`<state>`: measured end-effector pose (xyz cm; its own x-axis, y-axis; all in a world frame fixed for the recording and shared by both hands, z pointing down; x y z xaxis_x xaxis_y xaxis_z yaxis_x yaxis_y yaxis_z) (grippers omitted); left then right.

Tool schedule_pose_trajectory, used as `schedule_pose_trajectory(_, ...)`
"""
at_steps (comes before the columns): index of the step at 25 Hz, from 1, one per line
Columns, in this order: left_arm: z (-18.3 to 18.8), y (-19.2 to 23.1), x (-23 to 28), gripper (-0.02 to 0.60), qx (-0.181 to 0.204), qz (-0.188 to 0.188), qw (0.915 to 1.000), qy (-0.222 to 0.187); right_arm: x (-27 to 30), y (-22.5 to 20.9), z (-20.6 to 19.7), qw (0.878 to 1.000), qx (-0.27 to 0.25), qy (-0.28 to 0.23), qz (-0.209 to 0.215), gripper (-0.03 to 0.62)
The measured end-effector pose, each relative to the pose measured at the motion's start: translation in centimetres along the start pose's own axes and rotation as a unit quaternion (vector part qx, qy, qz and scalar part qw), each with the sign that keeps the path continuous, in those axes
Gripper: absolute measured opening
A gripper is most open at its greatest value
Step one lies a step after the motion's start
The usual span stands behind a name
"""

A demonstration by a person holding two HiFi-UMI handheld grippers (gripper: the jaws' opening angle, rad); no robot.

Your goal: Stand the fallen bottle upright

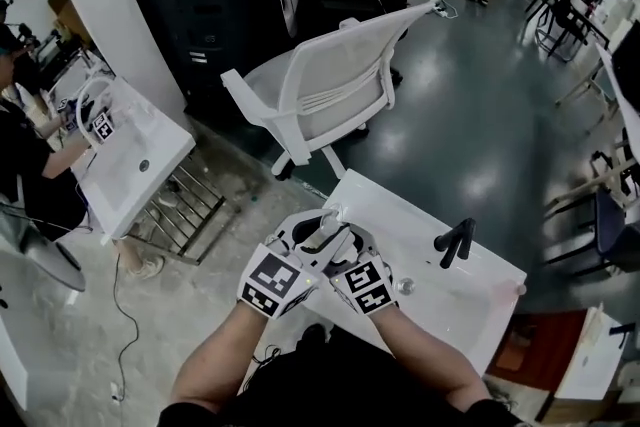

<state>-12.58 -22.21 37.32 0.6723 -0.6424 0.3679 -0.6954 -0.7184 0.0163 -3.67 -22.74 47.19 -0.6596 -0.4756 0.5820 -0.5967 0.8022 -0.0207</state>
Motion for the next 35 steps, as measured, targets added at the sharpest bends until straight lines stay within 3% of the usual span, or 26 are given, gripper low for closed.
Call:
schedule_pose_trajectory(8,-0.1,3.4,2.2,0.110,-0.020,0.013,0.9997,-0.003,2.9,-2.8,1.1,0.999,-0.008,-0.008,0.030,0.351)
schedule_pose_trajectory(14,-0.3,3.9,2.9,0.100,-0.009,0.030,0.9993,-0.021,3.3,-3.8,1.3,0.998,-0.025,-0.016,0.054,0.357)
schedule_pose_trajectory(29,-1.0,3.7,1.5,0.106,0.000,0.009,0.9997,-0.022,1.6,-3.0,-0.9,0.999,-0.015,-0.002,0.028,0.344)
schedule_pose_trajectory(35,-1.2,3.1,0.7,0.124,-0.001,0.017,0.9997,-0.015,1.6,-2.6,-1.0,0.999,-0.026,0.000,0.025,0.341)
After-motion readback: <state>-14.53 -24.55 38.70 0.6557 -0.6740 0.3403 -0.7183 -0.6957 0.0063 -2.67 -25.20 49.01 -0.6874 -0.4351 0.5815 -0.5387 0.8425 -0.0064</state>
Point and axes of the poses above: the fingertips, and each gripper's own axes: x forward along the fingers, y to its left, z out of its top, the point moved 9 cm from there along -x, backward along the fingers, and after that the axes turned 7 degrees about y, right-handed, at the moved point
